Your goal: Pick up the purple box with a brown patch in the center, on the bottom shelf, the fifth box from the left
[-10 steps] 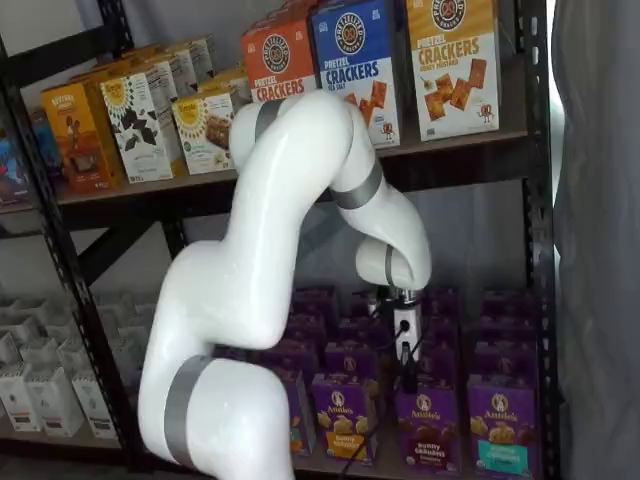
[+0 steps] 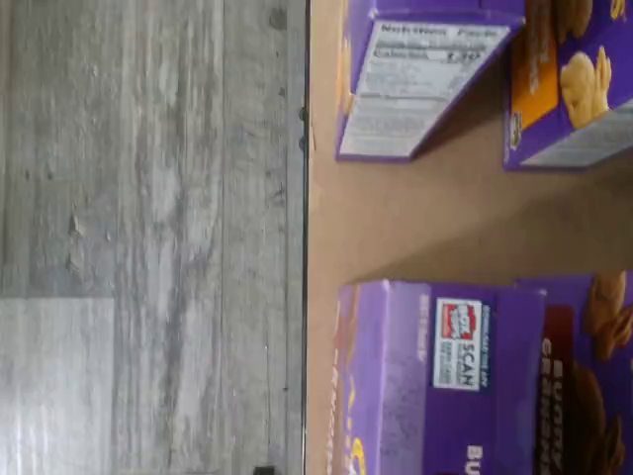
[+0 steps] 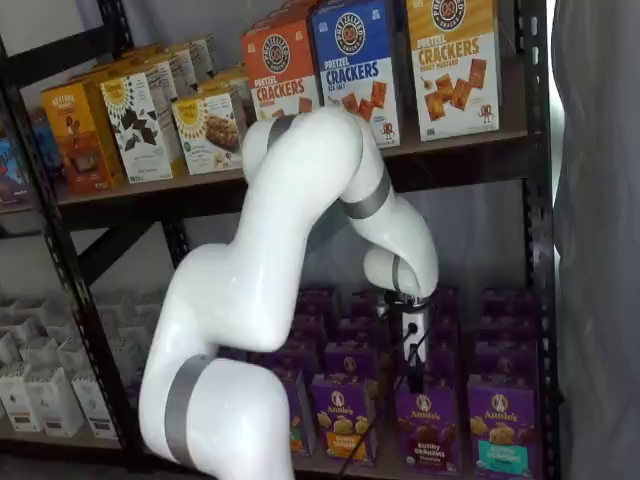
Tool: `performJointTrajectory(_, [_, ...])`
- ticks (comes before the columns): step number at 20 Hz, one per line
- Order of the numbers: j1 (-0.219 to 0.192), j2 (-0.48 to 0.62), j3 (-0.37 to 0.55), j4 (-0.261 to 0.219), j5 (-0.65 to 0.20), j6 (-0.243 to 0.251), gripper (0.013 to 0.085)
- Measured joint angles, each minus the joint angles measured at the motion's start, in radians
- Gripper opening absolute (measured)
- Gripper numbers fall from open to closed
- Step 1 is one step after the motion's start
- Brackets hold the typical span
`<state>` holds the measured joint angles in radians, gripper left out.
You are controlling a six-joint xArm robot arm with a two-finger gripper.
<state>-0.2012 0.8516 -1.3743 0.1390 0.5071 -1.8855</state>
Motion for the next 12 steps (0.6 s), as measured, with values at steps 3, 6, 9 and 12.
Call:
performJointTrajectory(3, [-0.001, 0.025, -0.029, -0.042, 0.008, 0.036, 0.0850])
performJointTrajectory(6, [0.001, 0.047, -0.045, -0.087, 0.003, 0.075, 0.0850])
performJointTrajectory(9, [0.003, 0.067, -0.054, -0.122, -0.008, 0.108, 0.0850])
performJointTrajectory(12, [0.005, 0.087, -0.059, -0.149, -0.028, 0.133, 0.0850])
